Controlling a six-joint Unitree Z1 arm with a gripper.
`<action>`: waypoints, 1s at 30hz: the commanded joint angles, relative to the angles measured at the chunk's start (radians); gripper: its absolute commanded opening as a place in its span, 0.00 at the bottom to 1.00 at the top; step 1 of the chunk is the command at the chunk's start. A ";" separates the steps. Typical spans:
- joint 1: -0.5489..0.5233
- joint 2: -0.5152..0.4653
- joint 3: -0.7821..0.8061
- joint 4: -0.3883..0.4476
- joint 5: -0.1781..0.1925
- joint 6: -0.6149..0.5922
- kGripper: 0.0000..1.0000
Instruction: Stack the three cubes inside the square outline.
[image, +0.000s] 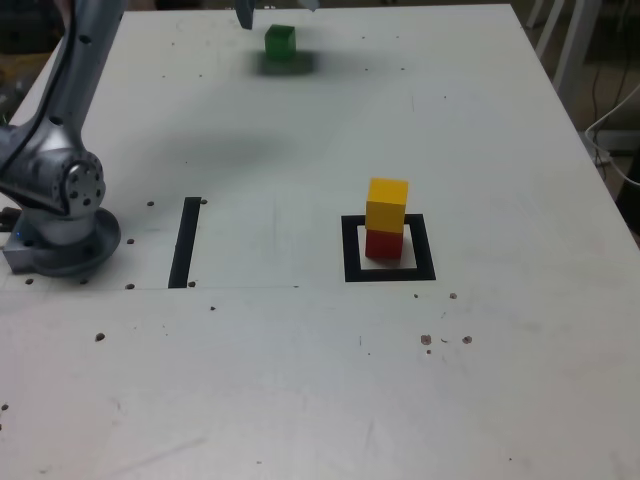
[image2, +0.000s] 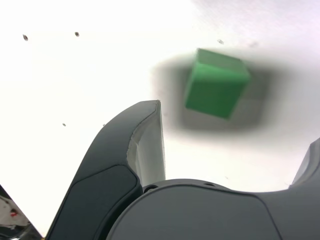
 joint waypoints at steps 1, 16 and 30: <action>0.001 0.007 -0.010 0.029 -0.002 0.023 0.99; 0.014 0.073 -0.026 0.033 -0.007 0.060 0.96; 0.005 0.132 -0.059 0.040 -0.034 0.030 0.33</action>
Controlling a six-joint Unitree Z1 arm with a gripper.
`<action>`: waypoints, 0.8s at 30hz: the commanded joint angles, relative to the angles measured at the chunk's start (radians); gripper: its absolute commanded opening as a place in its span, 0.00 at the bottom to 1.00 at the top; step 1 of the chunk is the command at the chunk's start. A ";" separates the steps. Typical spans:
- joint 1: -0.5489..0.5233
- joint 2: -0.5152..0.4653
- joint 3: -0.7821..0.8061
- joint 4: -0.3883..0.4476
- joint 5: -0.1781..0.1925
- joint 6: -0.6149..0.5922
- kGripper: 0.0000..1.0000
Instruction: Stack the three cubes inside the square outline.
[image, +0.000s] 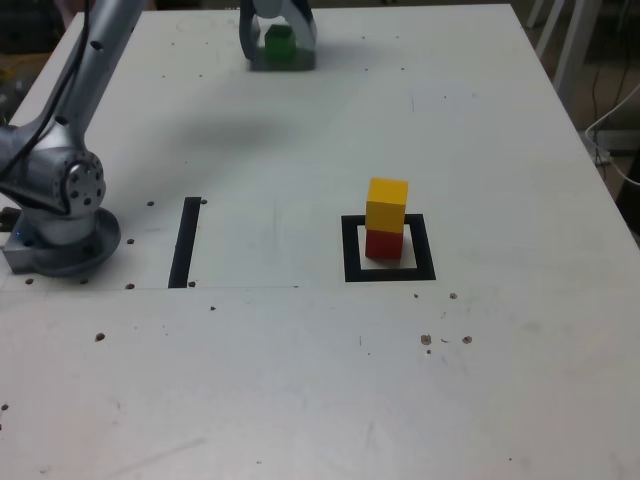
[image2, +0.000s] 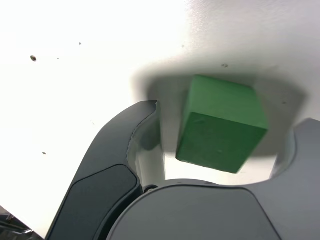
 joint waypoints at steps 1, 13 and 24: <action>-0.003 0.004 -0.009 0.032 -0.010 -0.002 0.30; -0.004 0.005 -0.003 0.033 -0.024 -0.002 0.28; -0.006 0.003 0.001 0.033 -0.024 -0.004 0.28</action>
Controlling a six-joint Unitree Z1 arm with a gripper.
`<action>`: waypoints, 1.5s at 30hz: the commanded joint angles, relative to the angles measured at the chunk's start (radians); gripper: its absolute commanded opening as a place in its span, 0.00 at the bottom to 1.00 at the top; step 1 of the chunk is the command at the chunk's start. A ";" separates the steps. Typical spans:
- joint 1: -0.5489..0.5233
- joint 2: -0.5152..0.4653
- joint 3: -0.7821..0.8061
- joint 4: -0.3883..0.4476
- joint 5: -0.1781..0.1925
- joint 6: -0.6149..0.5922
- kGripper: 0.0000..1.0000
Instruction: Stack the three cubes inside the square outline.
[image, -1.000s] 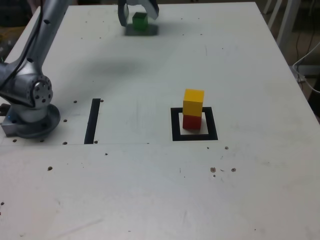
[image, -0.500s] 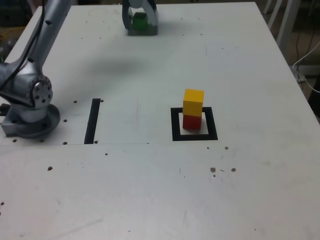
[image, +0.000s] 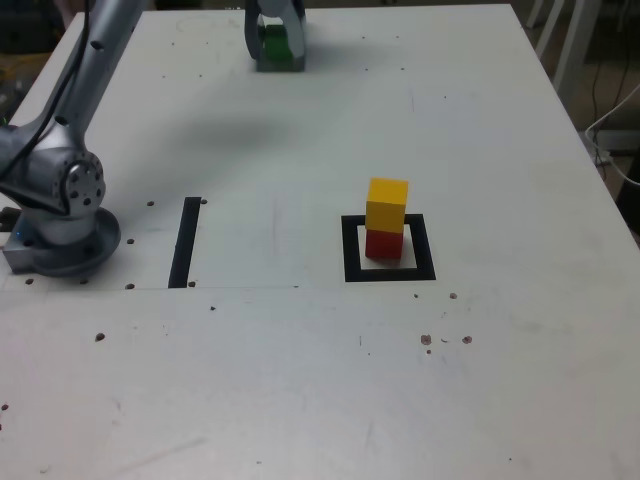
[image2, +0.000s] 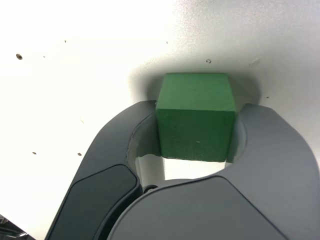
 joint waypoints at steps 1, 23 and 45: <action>-0.001 0.002 0.002 0.032 -0.001 -0.003 0.28; -0.171 -0.271 0.259 0.030 0.011 -0.181 0.28; -0.708 -0.673 0.677 -0.010 -0.102 -0.612 0.27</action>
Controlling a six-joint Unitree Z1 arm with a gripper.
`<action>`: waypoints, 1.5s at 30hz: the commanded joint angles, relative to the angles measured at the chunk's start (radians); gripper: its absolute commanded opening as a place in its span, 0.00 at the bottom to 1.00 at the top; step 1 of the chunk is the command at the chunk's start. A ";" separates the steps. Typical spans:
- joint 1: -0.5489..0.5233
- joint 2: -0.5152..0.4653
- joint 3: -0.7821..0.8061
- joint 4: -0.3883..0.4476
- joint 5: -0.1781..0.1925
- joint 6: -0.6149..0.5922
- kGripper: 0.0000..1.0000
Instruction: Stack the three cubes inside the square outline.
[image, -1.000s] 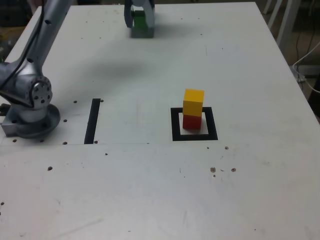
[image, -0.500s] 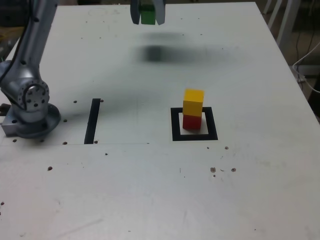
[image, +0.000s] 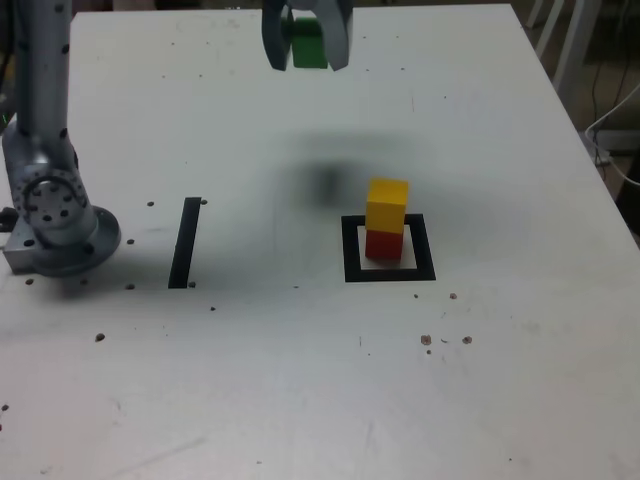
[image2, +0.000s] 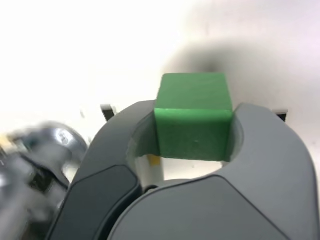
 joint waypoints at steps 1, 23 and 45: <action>-0.062 -0.019 0.007 0.020 -0.029 -0.039 0.27; -0.349 0.070 -0.036 0.003 -0.132 -0.331 0.27; -0.417 0.182 -0.088 -0.045 -0.159 -0.343 0.27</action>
